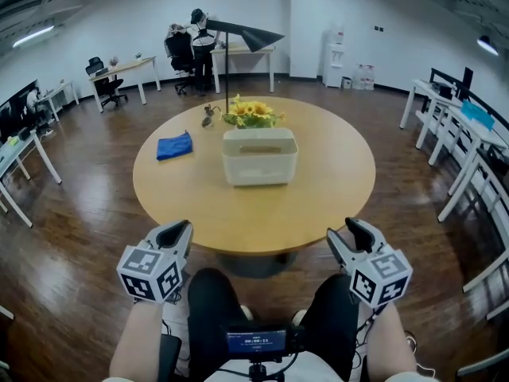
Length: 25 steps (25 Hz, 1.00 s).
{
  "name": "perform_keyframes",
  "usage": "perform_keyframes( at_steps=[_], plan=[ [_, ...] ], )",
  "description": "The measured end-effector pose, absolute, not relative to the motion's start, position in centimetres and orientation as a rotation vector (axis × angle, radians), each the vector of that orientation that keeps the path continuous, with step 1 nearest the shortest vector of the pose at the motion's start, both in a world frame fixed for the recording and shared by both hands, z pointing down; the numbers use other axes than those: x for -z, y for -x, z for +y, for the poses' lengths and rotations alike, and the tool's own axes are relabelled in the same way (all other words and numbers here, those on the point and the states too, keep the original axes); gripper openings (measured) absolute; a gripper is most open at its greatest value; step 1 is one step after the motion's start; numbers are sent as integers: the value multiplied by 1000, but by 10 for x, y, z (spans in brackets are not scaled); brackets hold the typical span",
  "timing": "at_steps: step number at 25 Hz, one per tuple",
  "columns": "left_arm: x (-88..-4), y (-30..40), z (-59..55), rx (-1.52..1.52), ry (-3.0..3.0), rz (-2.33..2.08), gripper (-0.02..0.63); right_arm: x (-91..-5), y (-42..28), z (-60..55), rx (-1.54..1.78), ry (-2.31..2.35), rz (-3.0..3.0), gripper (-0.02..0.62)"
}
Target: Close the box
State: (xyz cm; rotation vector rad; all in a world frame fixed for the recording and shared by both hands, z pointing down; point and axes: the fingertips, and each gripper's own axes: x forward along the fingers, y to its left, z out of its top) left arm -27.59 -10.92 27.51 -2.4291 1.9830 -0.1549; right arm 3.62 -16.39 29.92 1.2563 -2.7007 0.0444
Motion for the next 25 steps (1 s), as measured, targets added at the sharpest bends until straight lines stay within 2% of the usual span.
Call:
perform_keyframes(
  at_steps=[25],
  plan=[
    [-278,278,-96,145,2391,2062,21,-298,-43,-153,-41,-1278,-2683,212]
  ],
)
